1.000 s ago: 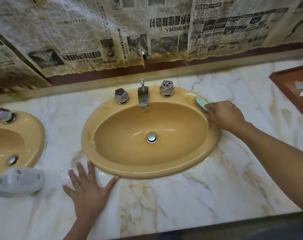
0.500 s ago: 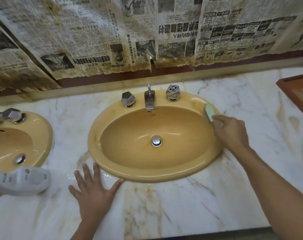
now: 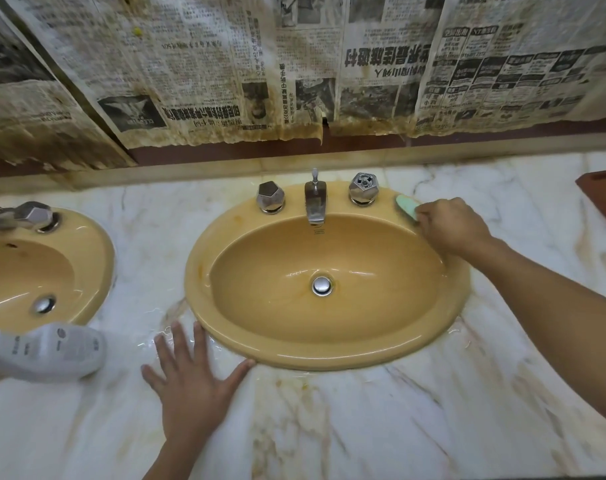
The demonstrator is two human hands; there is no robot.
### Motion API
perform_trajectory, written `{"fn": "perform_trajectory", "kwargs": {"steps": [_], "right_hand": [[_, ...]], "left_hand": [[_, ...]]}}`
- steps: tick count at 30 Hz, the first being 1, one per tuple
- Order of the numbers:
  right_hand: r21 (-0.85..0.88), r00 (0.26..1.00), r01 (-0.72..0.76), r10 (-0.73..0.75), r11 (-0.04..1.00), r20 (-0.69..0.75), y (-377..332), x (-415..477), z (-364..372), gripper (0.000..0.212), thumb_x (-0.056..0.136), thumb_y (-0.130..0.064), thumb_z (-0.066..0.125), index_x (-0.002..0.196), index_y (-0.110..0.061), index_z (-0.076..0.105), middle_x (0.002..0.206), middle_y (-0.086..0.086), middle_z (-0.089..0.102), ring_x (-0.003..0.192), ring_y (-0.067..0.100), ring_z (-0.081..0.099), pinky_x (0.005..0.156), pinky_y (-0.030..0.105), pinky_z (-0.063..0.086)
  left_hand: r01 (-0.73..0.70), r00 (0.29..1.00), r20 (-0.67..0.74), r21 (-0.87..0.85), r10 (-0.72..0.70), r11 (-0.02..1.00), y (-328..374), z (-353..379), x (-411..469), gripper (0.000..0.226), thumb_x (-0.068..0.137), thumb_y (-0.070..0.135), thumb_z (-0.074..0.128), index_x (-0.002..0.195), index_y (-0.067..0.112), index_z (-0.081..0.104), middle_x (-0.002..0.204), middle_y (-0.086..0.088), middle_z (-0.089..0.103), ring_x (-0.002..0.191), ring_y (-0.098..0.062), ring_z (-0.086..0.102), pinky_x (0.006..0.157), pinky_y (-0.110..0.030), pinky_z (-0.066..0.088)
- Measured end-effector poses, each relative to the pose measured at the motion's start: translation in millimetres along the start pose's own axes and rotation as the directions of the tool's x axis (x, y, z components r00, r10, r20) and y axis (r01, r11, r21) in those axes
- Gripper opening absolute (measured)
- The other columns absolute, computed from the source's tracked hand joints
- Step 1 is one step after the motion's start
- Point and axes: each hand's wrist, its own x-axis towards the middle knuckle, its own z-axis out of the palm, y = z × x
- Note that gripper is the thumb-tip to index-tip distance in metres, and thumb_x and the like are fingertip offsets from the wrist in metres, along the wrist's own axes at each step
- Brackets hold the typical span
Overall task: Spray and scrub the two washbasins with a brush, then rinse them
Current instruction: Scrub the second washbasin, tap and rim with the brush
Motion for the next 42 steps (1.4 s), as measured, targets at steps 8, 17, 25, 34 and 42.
{"fn": "perform_trajectory", "kwargs": {"steps": [8, 17, 25, 34, 42], "right_hand": [[0.114, 0.995, 0.071, -0.079, 0.991, 0.064, -19.4, 13.3, 1.6, 0.031, 0.101, -0.026, 0.045, 0.108, -0.021, 0.075, 0.103, 0.019, 0.067, 0.103, 0.04, 0.056, 0.082, 0.044, 0.053], [0.244, 0.998, -0.057, 0.05, 0.968, 0.032, -56.1, 5.3, 14.2, 0.029, 0.095, -0.018, 0.044, 0.076, -0.011, 0.065, 0.078, 0.014, 0.055, 0.085, 0.036, 0.053, 0.062, 0.035, 0.037], [0.408, 0.978, -0.198, 0.209, 0.891, 0.017, -61.6, 28.1, 19.1, 0.031, 0.094, -0.017, 0.045, 0.079, -0.009, 0.071, 0.083, 0.015, 0.059, 0.084, 0.035, 0.051, 0.063, 0.032, 0.037], [0.805, 0.913, -0.342, 0.375, 0.484, 0.163, -70.5, -10.7, 58.2, 0.028, 0.09, -0.016, 0.045, 0.087, -0.009, 0.072, 0.058, 0.006, 0.044, 0.046, 0.019, 0.035, 0.043, 0.02, 0.027], [0.92, 0.715, -0.391, 0.622, -0.022, 0.319, -110.9, 14.2, 38.2, 0.03, 0.089, -0.003, 0.046, 0.064, -0.018, 0.056, 0.062, 0.0, 0.042, 0.051, 0.019, 0.028, 0.046, 0.022, 0.021]], "left_hand": [[-0.002, 1.0, -0.006, -0.014, 0.002, 1.0, 0.3, 0.9, 0.3, 0.119, 0.073, 0.101, 0.023, 0.161, 0.021, 0.028, 0.17, -0.013, 0.015, 0.156, -0.04, 0.008, 0.111, -0.074, 0.017], [-0.01, 1.0, -0.016, -0.003, 0.01, 1.0, -0.5, 1.3, 0.2, 0.117, 0.074, 0.1, 0.023, 0.16, 0.019, 0.031, 0.168, -0.015, 0.02, 0.155, -0.042, 0.013, 0.109, -0.075, 0.02], [-0.007, 1.0, -0.014, -0.004, 0.007, 1.0, -1.2, 1.4, 1.5, 0.117, 0.074, 0.1, 0.025, 0.16, 0.021, 0.03, 0.169, -0.014, 0.017, 0.155, -0.041, 0.01, 0.11, -0.075, 0.02], [-0.008, 1.0, -0.022, -0.041, 0.008, 0.999, -1.6, 3.9, 1.4, 0.119, 0.073, 0.1, 0.027, 0.162, 0.022, 0.027, 0.171, -0.011, 0.011, 0.157, -0.04, 0.007, 0.111, -0.076, 0.018], [0.0, 1.0, -0.027, -0.053, -0.001, 0.999, -0.7, 4.5, 1.2, 0.12, 0.072, 0.1, 0.026, 0.163, 0.023, 0.025, 0.172, -0.008, 0.007, 0.158, -0.037, 0.004, 0.111, -0.076, 0.019]]}}
